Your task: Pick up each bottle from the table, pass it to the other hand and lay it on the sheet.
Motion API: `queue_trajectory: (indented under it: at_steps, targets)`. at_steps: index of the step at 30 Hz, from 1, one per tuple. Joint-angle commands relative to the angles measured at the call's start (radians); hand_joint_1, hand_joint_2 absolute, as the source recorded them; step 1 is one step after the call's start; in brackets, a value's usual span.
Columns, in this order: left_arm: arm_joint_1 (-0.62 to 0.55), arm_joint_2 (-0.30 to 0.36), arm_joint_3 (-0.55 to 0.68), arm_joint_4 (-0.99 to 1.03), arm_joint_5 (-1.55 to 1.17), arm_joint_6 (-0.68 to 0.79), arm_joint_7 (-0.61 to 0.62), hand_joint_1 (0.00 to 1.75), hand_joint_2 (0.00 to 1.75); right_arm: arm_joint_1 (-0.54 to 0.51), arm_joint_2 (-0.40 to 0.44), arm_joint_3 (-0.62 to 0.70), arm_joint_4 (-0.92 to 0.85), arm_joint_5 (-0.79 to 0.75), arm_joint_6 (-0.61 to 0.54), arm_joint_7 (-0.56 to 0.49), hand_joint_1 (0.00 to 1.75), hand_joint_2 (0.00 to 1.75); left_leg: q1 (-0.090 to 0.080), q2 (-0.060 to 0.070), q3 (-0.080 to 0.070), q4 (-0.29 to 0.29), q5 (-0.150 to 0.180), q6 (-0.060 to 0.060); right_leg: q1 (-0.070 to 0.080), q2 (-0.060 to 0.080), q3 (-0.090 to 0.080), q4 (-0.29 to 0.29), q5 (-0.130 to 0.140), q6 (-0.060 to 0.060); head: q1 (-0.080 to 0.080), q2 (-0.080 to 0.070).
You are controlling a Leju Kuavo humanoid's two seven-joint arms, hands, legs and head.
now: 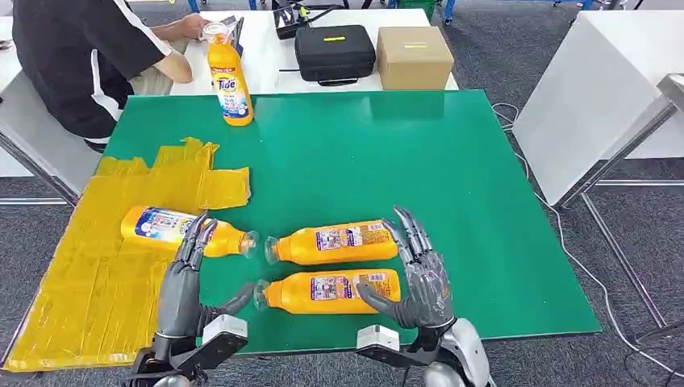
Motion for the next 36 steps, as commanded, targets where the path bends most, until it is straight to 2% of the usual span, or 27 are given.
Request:
queue_trajectory:
  at_steps: [1,3,5,19,21,25,36]
  targets:
    - [0.008,-0.022,-0.089,0.036,0.127,-0.084,-0.053,0.00,1.75,-0.133,-0.087,0.035,0.105,0.362,0.007,0.269,0.00,1.75,0.000,0.003,0.002,-0.001,0.000,-0.002,0.000,0.002,0.002,-0.001,0.001,0.000,0.000,0.000]
    - [0.001,-0.021,-0.122,0.042,0.136,-0.125,-0.064,0.00,1.75,-0.166,-0.104,0.051,0.123,0.416,0.113,0.343,0.00,1.75,0.000,0.003,0.003,-0.001,0.000,-0.002,0.000,0.003,0.003,-0.001,0.001,0.000,0.000,0.000]
    - [-0.012,-0.022,-0.161,0.046,0.136,-0.154,-0.076,0.00,1.75,-0.218,-0.117,0.065,0.151,0.465,0.328,0.448,0.00,1.75,0.000,0.002,0.003,-0.001,0.000,-0.001,0.000,0.001,0.003,-0.001,0.001,0.000,0.000,0.000]
    - [-0.015,-0.022,-0.166,0.042,0.135,-0.156,-0.071,0.00,1.75,-0.229,-0.115,0.070,0.153,0.464,0.337,0.451,0.00,1.75,0.000,0.001,0.003,-0.001,0.000,-0.002,0.000,0.001,0.004,-0.001,0.000,0.000,0.000,0.000]
    - [-0.027,-0.022,-0.189,0.048,0.132,-0.186,-0.079,0.00,1.75,-0.254,-0.114,0.079,0.182,0.453,0.473,0.487,0.00,1.75,0.000,0.001,0.003,-0.001,0.000,-0.002,0.000,0.001,0.004,-0.001,0.000,0.000,0.000,0.000]
    - [-0.071,-0.043,-0.205,0.109,0.137,-0.206,-0.082,0.00,1.75,-0.316,-0.087,0.087,0.316,0.397,0.536,0.475,0.00,1.75,0.000,0.002,0.003,-0.001,0.001,-0.002,0.000,0.001,0.003,-0.001,0.001,0.000,0.000,0.000]
    - [-0.138,-0.036,-0.210,0.200,0.186,-0.220,-0.098,0.00,1.75,-0.368,-0.040,0.104,0.482,0.382,0.480,0.470,0.00,1.75,0.000,0.001,0.004,-0.001,0.001,-0.001,0.000,0.001,0.005,-0.002,0.001,0.000,0.000,0.000]
